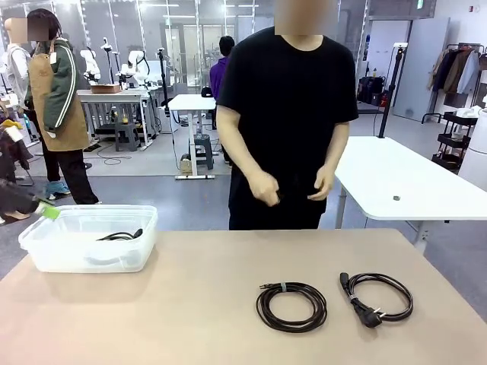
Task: Organize and store the cables.
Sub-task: Place the Power Cable into the Organizing box.
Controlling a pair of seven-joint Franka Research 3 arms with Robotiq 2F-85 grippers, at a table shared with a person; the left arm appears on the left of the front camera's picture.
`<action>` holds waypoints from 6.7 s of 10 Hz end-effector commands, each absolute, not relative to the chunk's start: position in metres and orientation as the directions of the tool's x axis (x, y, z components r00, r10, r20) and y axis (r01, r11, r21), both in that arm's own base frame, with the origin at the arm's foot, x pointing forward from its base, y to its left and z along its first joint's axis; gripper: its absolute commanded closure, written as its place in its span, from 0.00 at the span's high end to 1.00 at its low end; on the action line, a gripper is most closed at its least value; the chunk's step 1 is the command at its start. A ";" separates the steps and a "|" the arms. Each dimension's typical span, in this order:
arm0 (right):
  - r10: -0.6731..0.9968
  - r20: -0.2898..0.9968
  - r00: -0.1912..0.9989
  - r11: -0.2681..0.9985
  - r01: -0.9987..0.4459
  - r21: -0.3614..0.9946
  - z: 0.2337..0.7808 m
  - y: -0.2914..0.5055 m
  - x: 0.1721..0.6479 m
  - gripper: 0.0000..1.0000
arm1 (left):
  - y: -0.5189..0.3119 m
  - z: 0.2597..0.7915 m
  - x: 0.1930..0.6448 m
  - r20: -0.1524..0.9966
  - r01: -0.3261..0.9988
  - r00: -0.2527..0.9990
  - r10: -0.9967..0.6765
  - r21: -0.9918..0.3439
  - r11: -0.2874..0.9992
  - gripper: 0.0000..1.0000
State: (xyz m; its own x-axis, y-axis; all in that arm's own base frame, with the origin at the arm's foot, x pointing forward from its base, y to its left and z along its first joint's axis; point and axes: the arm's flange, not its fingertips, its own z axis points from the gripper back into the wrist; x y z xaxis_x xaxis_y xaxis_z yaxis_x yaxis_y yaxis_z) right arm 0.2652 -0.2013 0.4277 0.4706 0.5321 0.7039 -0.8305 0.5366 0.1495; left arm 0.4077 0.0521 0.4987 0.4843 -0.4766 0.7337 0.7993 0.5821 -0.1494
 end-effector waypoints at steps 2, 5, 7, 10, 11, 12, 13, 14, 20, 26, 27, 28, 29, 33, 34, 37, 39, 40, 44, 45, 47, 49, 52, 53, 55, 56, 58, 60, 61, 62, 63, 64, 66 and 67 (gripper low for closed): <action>0.532 0.716 0.451 0.526 -0.839 0.139 0.428 -0.203 0.264 1.00 | 0.058 0.471 0.356 0.759 0.817 0.353 -0.547 0.035 0.576 1.00; 0.532 0.716 0.451 0.526 -0.839 0.139 0.428 -0.203 0.264 1.00 | 0.062 0.472 0.363 0.755 0.831 0.357 -0.550 0.012 0.556 1.00; 0.532 0.716 0.451 0.526 -0.839 0.139 0.428 -0.203 0.264 1.00 | 0.062 0.472 0.363 0.755 0.831 0.357 -0.550 0.012 0.556 1.00; 0.532 0.716 0.451 0.526 -0.839 0.139 0.428 -0.203 0.264 1.00 | 0.062 0.472 0.363 0.755 0.831 0.357 -0.550 0.012 0.556 1.00; 0.532 0.704 0.471 0.536 -0.831 0.150 0.428 -0.201 0.265 1.00 | 0.062 0.472 0.363 0.755 0.831 0.357 -0.550 0.012 0.556 1.00; 0.568 0.657 0.495 0.530 -0.831 0.168 0.434 -0.166 0.282 1.00 | 0.062 0.472 0.363 0.755 0.831 0.357 -0.550 0.012 0.556 1.00; 0.607 0.612 0.507 0.496 -0.843 0.207 0.439 -0.128 0.308 1.00 | 0.062 0.472 0.363 0.755 0.831 0.357 -0.550 0.012 0.556 1.00; 0.654 0.520 0.550 0.513 -0.827 0.230 0.437 -0.099 0.332 1.00 | 0.062 0.472 0.363 0.755 0.831 0.357 -0.550 0.012 0.556 1.00; 0.618 0.262 0.742 0.728 -0.665 0.167 0.391 0.022 0.430 1.00 | 0.062 0.472 0.363 0.755 0.831 0.357 -0.550 0.012 0.556 1.00; 0.307 0.164 0.938 0.941 -0.324 0.094 0.337 0.054 0.488 1.00 | 0.062 0.472 0.363 0.755 0.831 0.357 -0.550 0.012 0.556 1.00; 0.281 0.146 0.949 0.953 -0.294 0.075 0.334 0.060 0.491 1.00 | 0.062 0.472 0.363 0.755 0.831 0.357 -0.550 0.012 0.556 1.00; 0.256 0.132 0.958 0.962 -0.266 0.060 0.334 0.065 0.490 1.00 | 0.062 0.472 0.363 0.755 0.831 0.357 -0.550 0.012 0.556 1.00; 0.262 0.133 0.956 0.962 -0.269 0.038 0.329 0.070 0.496 1.00 | 0.062 0.472 0.363 0.755 0.831 0.357 -0.550 0.012 0.556 1.00; 0.230 0.100 0.968 0.973 -0.232 0.008 0.315 0.090 0.492 1.00 | 0.062 0.472 0.363 0.755 0.831 0.357 -0.550 0.012 0.556 1.00; 0.222 0.103 0.970 0.975 -0.224 0.003 0.312 0.094 0.488 1.00 | 0.062 0.472 0.363 0.755 0.831 0.357 -0.550 0.012 0.556 1.00; 0.200 0.103 0.975 0.980 -0.197 -0.030 0.303 0.097 0.483 1.00 | 0.062 0.472 0.363 0.755 0.831 0.357 -0.550 0.012 0.556 1.00; 0.205 0.083 0.975 0.979 -0.203 -0.036 0.301 0.096 0.479 1.00 | 0.062 0.472 0.363 0.755 0.831 0.357 -0.550 0.012 0.556 1.00; 0.217 0.072 0.974 0.976 -0.215 -0.034 0.298 0.098 0.477 0.89 | 0.062 0.472 0.363 0.755 0.831 0.357 -0.550 0.012 0.556 1.00; 0.233 0.063 0.970 0.972 -0.230 -0.045 0.300 0.098 0.469 0.00 | 0.062 0.472 0.363 0.755 0.831 0.357 -0.550 0.012 0.556 1.00; 0.243 0.057 0.968 0.969 -0.240 -0.055 0.301 0.102 0.469 0.00 | 0.062 0.472 0.363 0.755 0.831 0.357 -0.550 0.012 0.556 1.00; 0.237 0.058 0.970 0.971 -0.235 -0.039 0.303 0.102 0.469 0.00 | 0.062 0.472 0.363 0.755 0.831 0.357 -0.550 0.012 0.556 1.00; 0.226 0.063 0.972 0.974 -0.224 -0.038 0.304 0.100 0.469 0.00 | 0.062 0.472 0.363 0.755 0.831 0.357 -0.550 0.012 0.556 1.00; 0.205 0.065 0.977 0.979 -0.205 -0.012 0.309 0.093 0.468 0.07 | 0.062 0.472 0.363 0.755 0.831 0.357 -0.550 0.012 0.556 1.00; 0.251 0.069 0.965 0.968 -0.250 -0.022 0.305 0.098 0.473 0.07 | 0.062 0.472 0.363 0.755 0.831 0.357 -0.550 0.012 0.556 1.00; 0.251 0.069 0.965 0.968 -0.250 -0.022 0.305 0.098 0.473 0.07 | 0.062 0.472 0.363 0.755 0.831 0.357 -0.550 0.012 0.556 1.00; 0.251 0.069 0.965 0.968 -0.250 -0.022 0.305 0.098 0.473 0.07 | 0.062 0.472 0.363 0.755 0.831 0.357 -0.550 0.012 0.556 1.00; 0.251 0.069 0.965 0.968 -0.250 -0.022 0.305 0.098 0.473 0.07 | 0.062 0.472 0.363 0.755 0.831 0.357 -0.550 0.012 0.556 1.00; 0.271 0.116 0.955 0.962 -0.265 -0.067 0.339 0.097 0.470 0.18 | 0.062 0.472 0.363 0.755 0.831 0.357 -0.550 0.012 0.556 1.00; 0.294 0.132 0.946 0.954 -0.283 -0.097 0.373 0.104 0.464 0.18 | 0.062 0.472 0.363 0.755 0.831 0.357 -0.550 0.012 0.556 1.00; 0.307 0.124 0.943 0.947 -0.291 -0.135 0.400 0.114 0.457 0.18 | 0.062 0.472 0.363 0.755 0.831 0.357 -0.550 0.012 0.556 1.00; 0.288 0.137 0.948 0.954 -0.272 -0.123 0.421 0.126 0.454 0.18 | 0.062 0.472 0.363 0.755 0.831 0.357 -0.550 0.012 0.556 1.00; 0.300 0.117 0.947 0.950 -0.284 -0.132 0.432 0.143 0.454 0.18 | 0.062 0.472 0.363 0.755 0.831 0.357 -0.550 0.012 0.556 1.00; 0.271 0.120 0.955 0.953 -0.249 -0.172 0.449 0.184 0.459 0.18 | 0.062 0.472 0.363 0.755 0.831 0.357 -0.550 0.012 0.556 1.00; 0.256 0.140 0.956 0.960 -0.235 -0.150 0.455 0.209 0.462 0.18 | 0.062 0.472 0.363 0.755 0.831 0.357 -0.550 0.012 0.556 1.00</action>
